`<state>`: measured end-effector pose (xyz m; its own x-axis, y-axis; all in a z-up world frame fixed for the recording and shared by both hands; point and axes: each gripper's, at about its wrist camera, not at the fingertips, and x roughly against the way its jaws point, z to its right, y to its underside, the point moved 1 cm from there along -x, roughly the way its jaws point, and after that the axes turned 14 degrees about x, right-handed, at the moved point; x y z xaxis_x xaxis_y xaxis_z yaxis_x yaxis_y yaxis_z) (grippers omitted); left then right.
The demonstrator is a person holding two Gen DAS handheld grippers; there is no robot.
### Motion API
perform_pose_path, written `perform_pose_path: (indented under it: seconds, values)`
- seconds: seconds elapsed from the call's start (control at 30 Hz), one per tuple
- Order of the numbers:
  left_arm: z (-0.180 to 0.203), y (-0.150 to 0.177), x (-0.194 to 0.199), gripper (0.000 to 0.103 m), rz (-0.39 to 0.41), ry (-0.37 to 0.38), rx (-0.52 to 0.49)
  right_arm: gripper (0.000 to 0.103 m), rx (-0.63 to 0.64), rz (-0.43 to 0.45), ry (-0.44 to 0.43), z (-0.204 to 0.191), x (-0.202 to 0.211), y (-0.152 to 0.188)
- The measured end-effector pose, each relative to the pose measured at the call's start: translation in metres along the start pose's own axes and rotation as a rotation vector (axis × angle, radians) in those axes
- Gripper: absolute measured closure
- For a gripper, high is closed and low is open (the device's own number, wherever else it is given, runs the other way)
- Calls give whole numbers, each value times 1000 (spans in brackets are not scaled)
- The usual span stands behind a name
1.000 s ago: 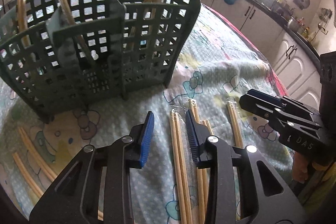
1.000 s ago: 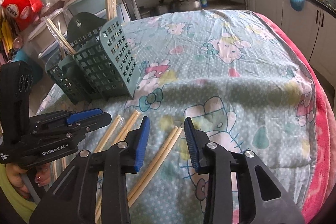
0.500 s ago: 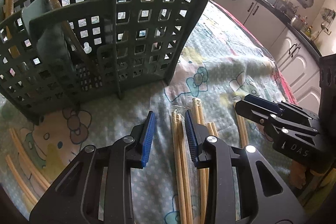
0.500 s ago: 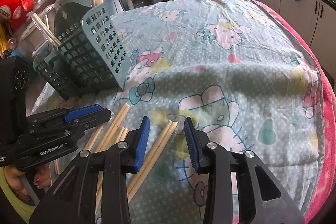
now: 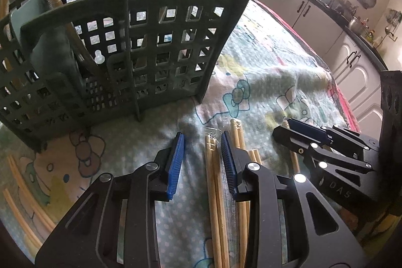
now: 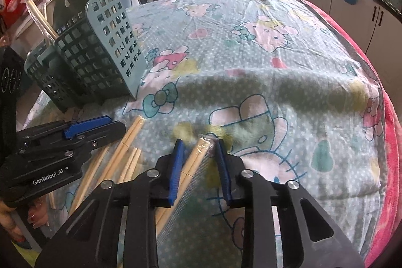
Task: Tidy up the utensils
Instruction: 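Close the right gripper on a chopstick while the left gripper closes on another, then lift the left gripper's chopstick high over the caddy while the right gripper lifts its own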
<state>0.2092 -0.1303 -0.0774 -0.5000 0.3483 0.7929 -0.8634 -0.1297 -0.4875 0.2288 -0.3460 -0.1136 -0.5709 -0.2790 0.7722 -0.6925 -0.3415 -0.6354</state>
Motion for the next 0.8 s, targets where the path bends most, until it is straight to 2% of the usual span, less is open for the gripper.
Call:
perform_pose_path:
  seconds: [0.1,0.33,0.67,0.8]
  values:
    - [1,0,-1,80,0,-6,-3,84,-33,13,-14,5,2,2]
    - [-4,-3,-1,89,-7,-4,13,87,-78,49,-30,14,14,3]
    - [-21,-6,8,96,-35,45,59,94,-74,136,-40,12,41,-1]
    - [-21,-3,22,98,-16,63,52,95,-68,166,-54,7,49,-4]
